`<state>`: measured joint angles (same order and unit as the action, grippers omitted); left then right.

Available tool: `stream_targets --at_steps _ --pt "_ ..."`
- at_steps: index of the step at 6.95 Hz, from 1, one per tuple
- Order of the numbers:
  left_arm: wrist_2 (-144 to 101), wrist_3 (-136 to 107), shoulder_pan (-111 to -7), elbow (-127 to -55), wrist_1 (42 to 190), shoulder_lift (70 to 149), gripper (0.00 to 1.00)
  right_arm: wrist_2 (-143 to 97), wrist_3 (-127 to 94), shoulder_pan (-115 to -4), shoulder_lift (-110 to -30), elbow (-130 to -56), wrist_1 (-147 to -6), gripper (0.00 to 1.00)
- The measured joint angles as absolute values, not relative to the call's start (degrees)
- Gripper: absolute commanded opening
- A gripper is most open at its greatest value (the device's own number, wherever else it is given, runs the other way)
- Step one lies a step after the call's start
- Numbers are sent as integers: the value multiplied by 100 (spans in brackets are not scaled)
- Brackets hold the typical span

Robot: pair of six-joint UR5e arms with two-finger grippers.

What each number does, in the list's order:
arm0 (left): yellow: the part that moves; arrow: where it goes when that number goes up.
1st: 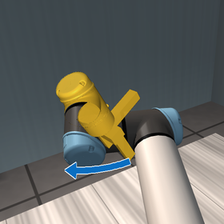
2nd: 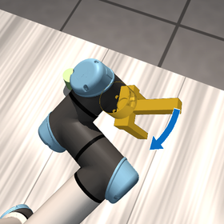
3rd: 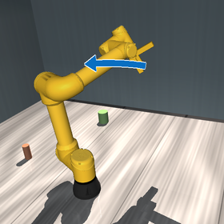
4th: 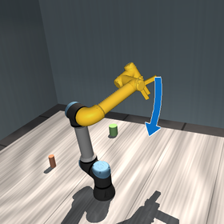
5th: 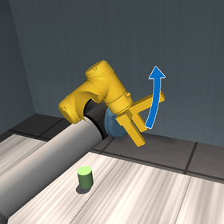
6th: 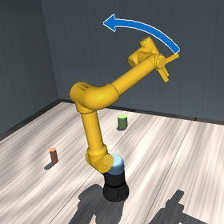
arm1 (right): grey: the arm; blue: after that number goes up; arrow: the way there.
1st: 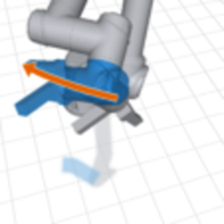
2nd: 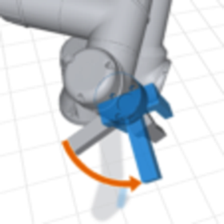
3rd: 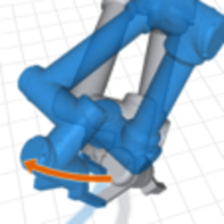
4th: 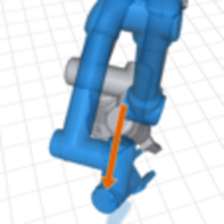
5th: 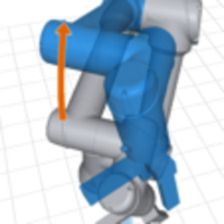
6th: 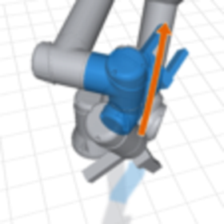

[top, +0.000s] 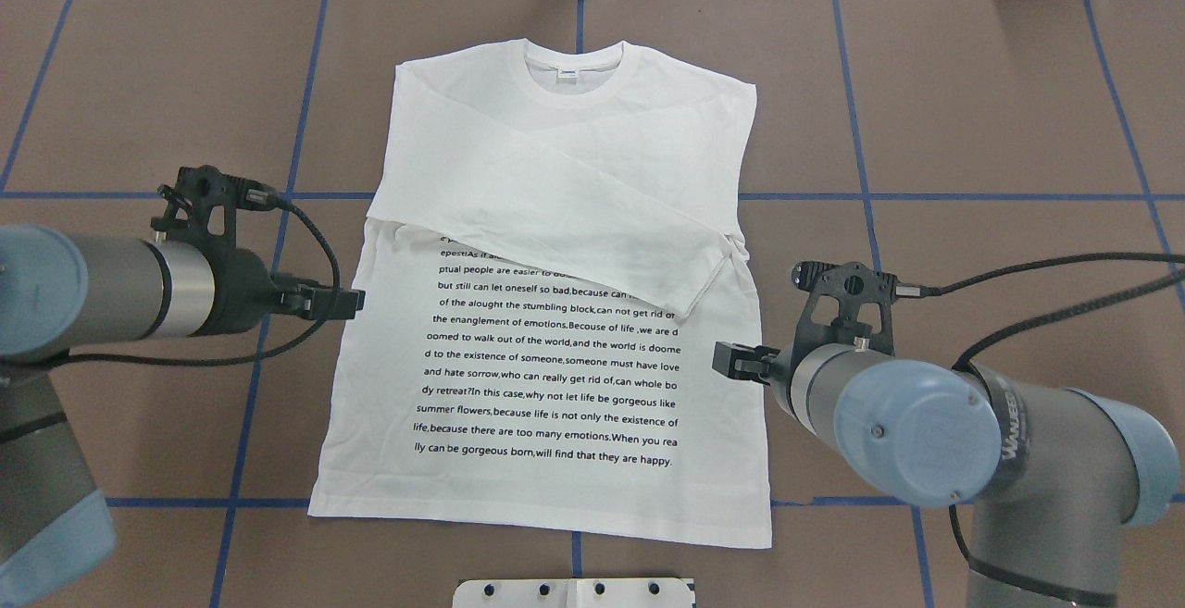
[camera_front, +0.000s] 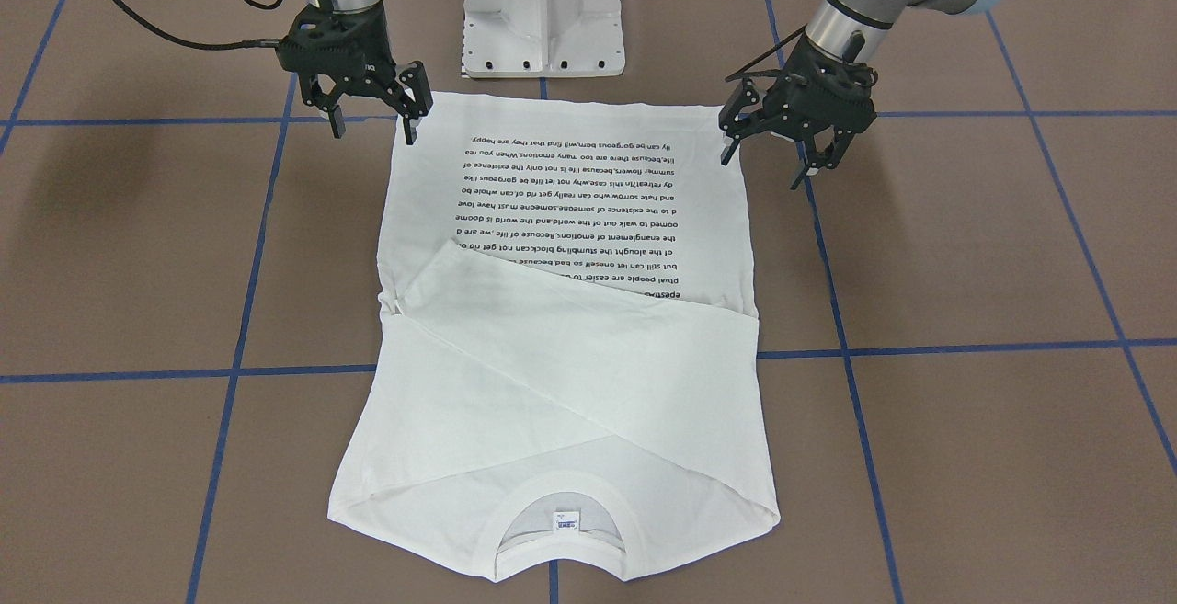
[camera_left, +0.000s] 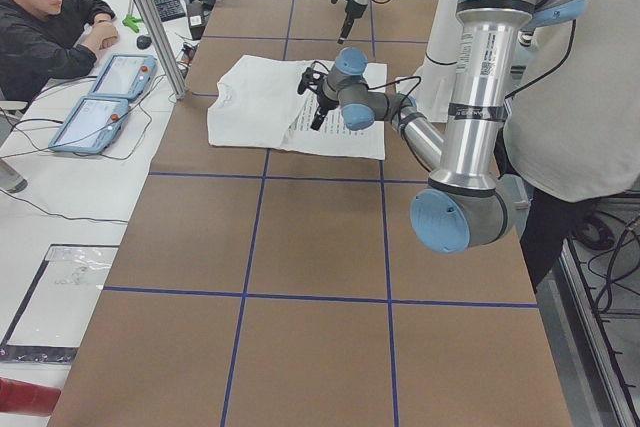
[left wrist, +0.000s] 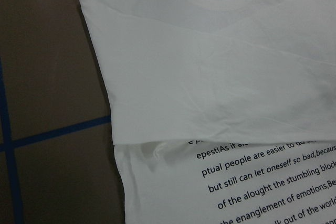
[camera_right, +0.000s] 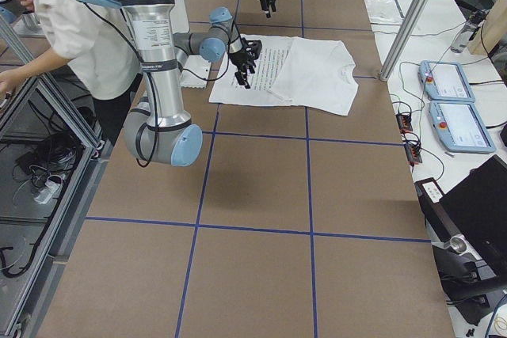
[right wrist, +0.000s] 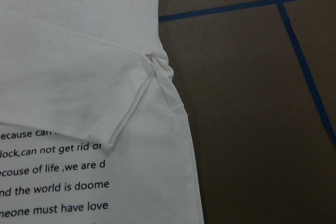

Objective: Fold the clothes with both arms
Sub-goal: 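Lower both grippers to the hem corners of the shirt nearest the robot, then grasp the hem corners with both grippers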

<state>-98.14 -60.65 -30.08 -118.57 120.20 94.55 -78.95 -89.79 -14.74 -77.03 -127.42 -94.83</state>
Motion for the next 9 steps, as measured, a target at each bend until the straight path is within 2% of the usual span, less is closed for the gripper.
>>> stream_targets --at_steps 3,4,5,6,8,9 --pt "-8663 -7273 -1510 -11973 11915 8928 100 -7616 -9229 -1119 -7900 -12892 -9483 100" --pt "-8448 -7518 -1169 -11962 11775 8890 97 -7607 -9234 -1105 -7906 -12889 -9483 100" --pt "-8296 -7697 -908 -11954 11597 8881 89 -7604 -9237 -1103 -7908 -12886 -9483 100" --pt "-8218 -7774 -753 -11949 11456 8876 86 -7603 -9239 -1097 -7910 -12882 -9483 100" --pt "-8159 -7812 -591 -11942 11245 8873 85 -7602 -9245 -1088 -7910 -12868 -9487 100" --pt "-8152 -7818 -552 -11939 11198 8871 73 -7603 -9244 -1081 -7910 -12850 -9486 100"
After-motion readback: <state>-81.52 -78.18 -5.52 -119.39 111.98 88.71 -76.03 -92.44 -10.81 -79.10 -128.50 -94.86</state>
